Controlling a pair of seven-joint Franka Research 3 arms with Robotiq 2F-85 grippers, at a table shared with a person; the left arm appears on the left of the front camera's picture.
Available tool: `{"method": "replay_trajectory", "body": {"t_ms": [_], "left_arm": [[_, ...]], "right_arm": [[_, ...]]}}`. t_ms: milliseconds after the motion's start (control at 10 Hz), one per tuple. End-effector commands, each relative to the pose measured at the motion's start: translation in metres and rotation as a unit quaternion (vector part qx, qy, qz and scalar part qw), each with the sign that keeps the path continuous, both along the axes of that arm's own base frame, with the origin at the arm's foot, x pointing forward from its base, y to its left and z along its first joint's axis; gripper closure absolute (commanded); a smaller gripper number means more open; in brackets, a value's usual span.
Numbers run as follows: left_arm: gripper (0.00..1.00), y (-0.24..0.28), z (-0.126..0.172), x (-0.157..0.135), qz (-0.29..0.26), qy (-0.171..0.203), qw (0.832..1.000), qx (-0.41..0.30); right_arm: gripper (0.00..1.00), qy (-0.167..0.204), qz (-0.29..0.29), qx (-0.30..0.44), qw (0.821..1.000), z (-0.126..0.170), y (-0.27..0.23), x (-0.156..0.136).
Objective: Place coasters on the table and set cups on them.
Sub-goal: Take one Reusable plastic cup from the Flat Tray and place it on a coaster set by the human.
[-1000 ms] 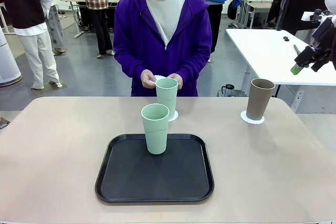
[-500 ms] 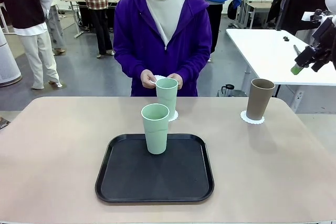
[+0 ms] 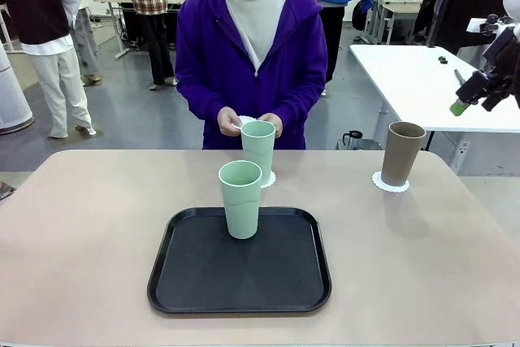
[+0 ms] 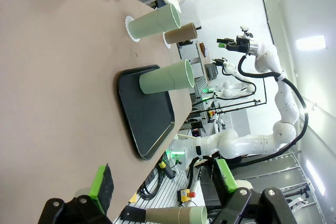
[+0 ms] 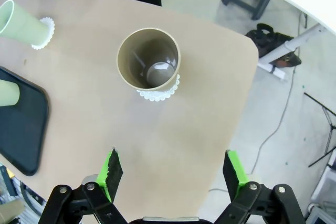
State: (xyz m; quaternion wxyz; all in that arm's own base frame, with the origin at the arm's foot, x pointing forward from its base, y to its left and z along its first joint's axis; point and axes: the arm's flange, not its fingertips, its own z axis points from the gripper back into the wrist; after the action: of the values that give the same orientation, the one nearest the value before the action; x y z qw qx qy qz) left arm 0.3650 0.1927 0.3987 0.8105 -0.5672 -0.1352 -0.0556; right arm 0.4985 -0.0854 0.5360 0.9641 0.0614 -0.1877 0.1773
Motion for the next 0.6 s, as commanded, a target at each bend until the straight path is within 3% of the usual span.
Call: {"method": "replay_trajectory", "body": {"t_ms": [0,200,300,400,500], "left_arm": [[0.00,0.002,0.001,-0.001,-0.003,-0.010,1.000,-0.004],[0.00,0.002,0.001,-0.001,-0.003,-0.010,1.000,-0.004],[0.00,0.002,0.001,-0.001,-0.003,-0.010,1.000,-0.004],[0.00,0.002,0.001,-0.001,-0.003,-0.010,1.000,-0.004],[0.00,0.002,0.001,-0.001,-0.003,-0.010,1.000,-0.004]], "right_arm": [[0.00,0.000,0.000,0.000,1.000,0.000,0.000,0.000],[0.00,0.070,-0.058,-0.035,0.995,-0.029,-0.026,-0.056],[0.00,0.097,-0.066,-0.031,0.993,-0.042,-0.031,-0.069],[0.00,0.118,-0.074,-0.011,0.990,-0.054,-0.037,-0.097],[0.00,0.112,-0.075,0.002,0.991,-0.056,-0.039,-0.111]]}}
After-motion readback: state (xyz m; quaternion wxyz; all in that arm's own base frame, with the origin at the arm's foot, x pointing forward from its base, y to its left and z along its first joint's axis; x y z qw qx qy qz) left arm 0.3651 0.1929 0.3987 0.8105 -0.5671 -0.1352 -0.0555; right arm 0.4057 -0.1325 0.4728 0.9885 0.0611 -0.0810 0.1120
